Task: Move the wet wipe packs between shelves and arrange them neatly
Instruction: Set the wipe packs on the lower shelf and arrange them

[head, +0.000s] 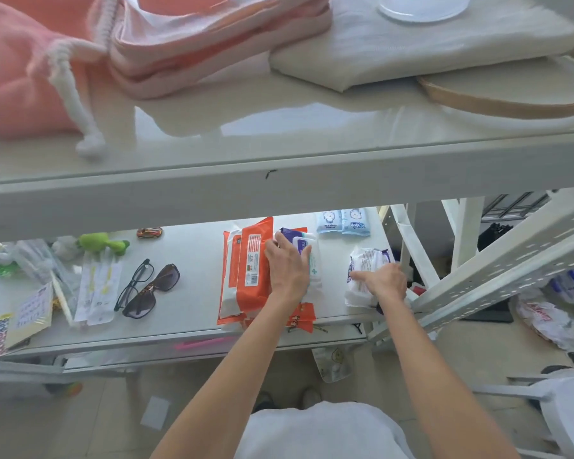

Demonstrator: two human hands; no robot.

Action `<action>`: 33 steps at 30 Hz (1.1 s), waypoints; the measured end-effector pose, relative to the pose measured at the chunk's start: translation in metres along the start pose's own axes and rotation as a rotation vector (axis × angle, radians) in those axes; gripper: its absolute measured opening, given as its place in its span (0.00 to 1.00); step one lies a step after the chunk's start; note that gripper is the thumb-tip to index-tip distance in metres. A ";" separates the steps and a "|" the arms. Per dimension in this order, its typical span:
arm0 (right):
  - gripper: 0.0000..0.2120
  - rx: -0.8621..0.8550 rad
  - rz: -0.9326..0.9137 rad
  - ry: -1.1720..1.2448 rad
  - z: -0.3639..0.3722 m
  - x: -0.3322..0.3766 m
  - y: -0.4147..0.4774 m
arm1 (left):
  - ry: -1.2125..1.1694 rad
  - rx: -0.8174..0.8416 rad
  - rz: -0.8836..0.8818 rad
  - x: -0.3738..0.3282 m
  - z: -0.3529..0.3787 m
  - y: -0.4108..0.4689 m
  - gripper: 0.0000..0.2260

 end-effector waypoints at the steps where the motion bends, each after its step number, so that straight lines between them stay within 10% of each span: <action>1: 0.44 0.013 -0.008 0.026 -0.001 0.001 -0.003 | -0.011 -0.012 0.009 0.001 0.001 0.000 0.25; 7: 0.16 0.089 -0.084 0.254 0.001 0.005 -0.009 | 0.045 -0.067 0.068 0.011 -0.004 -0.001 0.22; 12: 0.18 0.200 -0.126 0.265 0.008 0.018 -0.012 | 0.221 0.082 0.095 0.014 0.006 -0.005 0.37; 24: 0.17 0.183 -0.260 0.694 -0.017 0.025 -0.024 | 0.014 0.037 0.036 0.013 0.016 -0.012 0.34; 33: 0.15 0.190 -0.184 0.551 0.013 0.006 -0.020 | 0.220 0.118 -0.069 0.012 0.005 -0.017 0.47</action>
Point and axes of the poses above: each hand's wrist, its own y-axis towards the middle knuckle, its own z-axis out of the palm, x = y × z, the point moved 2 cm from there along y, towards the middle knuckle, and after that the axes turned 15 degrees about x, right-handed, at the moved point
